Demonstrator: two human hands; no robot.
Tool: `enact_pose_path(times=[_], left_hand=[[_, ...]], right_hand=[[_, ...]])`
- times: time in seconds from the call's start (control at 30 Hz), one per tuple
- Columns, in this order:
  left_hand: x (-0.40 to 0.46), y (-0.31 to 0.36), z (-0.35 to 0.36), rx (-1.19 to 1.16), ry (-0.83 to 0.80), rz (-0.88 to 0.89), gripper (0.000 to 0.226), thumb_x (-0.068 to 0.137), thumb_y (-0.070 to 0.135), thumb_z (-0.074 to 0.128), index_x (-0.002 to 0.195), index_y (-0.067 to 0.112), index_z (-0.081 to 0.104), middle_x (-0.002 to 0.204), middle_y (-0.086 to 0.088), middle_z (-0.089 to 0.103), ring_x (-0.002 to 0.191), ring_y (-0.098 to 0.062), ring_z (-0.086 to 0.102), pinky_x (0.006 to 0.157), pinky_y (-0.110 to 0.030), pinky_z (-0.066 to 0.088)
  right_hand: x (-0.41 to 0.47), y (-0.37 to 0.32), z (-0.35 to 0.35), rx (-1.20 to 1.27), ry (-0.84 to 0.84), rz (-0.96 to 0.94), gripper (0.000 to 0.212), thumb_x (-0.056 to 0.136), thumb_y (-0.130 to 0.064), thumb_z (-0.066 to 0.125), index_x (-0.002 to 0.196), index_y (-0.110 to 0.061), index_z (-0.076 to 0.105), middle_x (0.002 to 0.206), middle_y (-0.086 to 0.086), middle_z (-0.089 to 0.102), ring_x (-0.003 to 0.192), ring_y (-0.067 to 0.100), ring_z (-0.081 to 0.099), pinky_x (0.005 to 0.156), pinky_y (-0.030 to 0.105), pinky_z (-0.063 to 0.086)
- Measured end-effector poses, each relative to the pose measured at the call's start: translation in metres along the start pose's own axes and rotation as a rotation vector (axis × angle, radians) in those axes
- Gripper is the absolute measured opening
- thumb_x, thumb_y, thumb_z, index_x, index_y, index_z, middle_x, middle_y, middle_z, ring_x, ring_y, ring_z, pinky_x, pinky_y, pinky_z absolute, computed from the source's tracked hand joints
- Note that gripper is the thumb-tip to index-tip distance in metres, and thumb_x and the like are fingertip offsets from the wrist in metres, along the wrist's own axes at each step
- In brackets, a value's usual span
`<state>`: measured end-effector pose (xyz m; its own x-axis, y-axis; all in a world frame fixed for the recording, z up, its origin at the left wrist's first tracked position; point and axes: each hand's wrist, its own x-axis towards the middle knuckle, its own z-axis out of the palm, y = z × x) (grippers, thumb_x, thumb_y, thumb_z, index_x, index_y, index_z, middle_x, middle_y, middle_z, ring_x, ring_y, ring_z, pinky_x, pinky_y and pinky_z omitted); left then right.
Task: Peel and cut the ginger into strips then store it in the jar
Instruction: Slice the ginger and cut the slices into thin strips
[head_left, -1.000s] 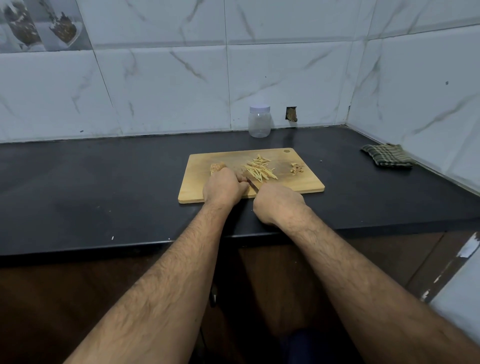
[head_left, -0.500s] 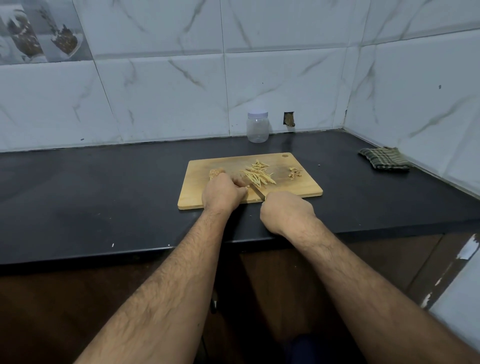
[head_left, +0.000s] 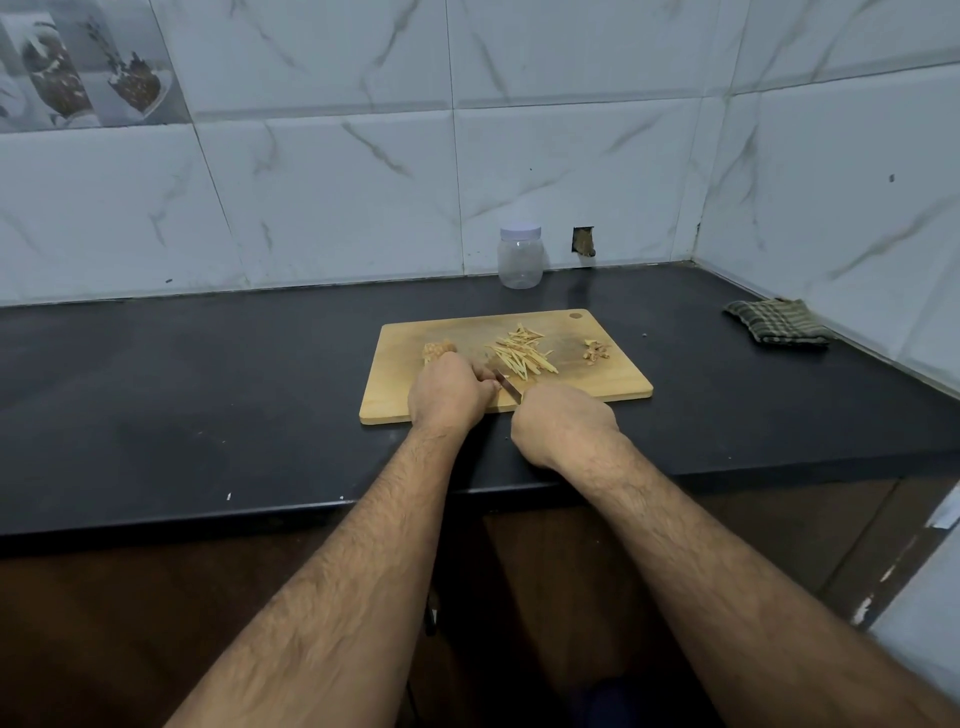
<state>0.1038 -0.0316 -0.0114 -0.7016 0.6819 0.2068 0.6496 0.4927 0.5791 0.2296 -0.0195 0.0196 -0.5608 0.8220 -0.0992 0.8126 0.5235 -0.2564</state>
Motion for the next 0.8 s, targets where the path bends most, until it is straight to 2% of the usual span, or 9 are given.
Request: enact_pose_path(times=[0.17,0.3,0.43,0.57,0.67,0.8], left_hand=[[0.003,-0.001,0.003,0.003,0.013,0.001,0.015,0.091,0.029,0.067,0.102,0.030,0.078,0.133,0.005,0.063,0.115,-0.015,0.060,0.077,-0.027,0.047],[0.003,-0.003,0.006,0.010,0.034,0.003,0.016,0.092,0.031,0.067,0.104,0.030,0.077,0.127,0.006,0.066,0.108,-0.016,0.062,0.077,-0.028,0.048],[0.003,-0.004,0.009,0.005,0.038,-0.012,0.016,0.092,0.034,0.067,0.104,0.030,0.077,0.118,0.007,0.070,0.103,-0.016,0.063,0.076,-0.027,0.049],[0.002,-0.006,0.012,-0.059,0.047,-0.043,0.007,0.089,0.035,0.071,0.094,0.032,0.075,0.100,0.010,0.074,0.098,-0.012,0.065,0.079,-0.029,0.053],[0.003,-0.006,0.011,-0.072,0.043,-0.043,0.002,0.088,0.032,0.072,0.087,0.031,0.073,0.106,0.013,0.071,0.100,-0.012,0.064,0.075,-0.026,0.049],[0.003,-0.005,0.008,-0.063,0.028,-0.037,0.007,0.089,0.029,0.072,0.093,0.027,0.076,0.124,0.007,0.068,0.107,-0.014,0.062,0.079,-0.027,0.048]], right_hand=[[0.002,-0.007,0.002,-0.056,0.004,-0.014,0.024,0.096,-0.016,0.052,0.118,-0.014,0.063,0.113,0.004,0.062,0.087,0.022,0.051,0.073,0.034,0.044],[-0.004,-0.001,0.001,-0.065,-0.041,-0.001,0.024,0.097,-0.017,0.050,0.118,-0.014,0.061,0.099,0.004,0.056,0.084,0.022,0.051,0.073,0.035,0.042],[-0.013,0.009,-0.001,-0.057,-0.077,0.019,0.027,0.100,-0.024,0.050,0.122,-0.014,0.059,0.117,0.007,0.061,0.090,0.024,0.053,0.075,0.037,0.044],[-0.016,0.014,0.001,-0.052,-0.076,0.042,0.028,0.101,-0.025,0.048,0.124,-0.014,0.059,0.118,0.007,0.060,0.091,0.024,0.052,0.072,0.037,0.043],[-0.015,0.014,0.002,-0.036,-0.048,0.044,0.028,0.102,-0.026,0.047,0.124,-0.015,0.059,0.119,0.007,0.061,0.089,0.023,0.051,0.071,0.036,0.042],[-0.010,0.010,0.000,-0.010,-0.005,0.016,0.026,0.102,-0.023,0.045,0.121,-0.014,0.060,0.110,0.006,0.061,0.087,0.023,0.050,0.072,0.035,0.041]])
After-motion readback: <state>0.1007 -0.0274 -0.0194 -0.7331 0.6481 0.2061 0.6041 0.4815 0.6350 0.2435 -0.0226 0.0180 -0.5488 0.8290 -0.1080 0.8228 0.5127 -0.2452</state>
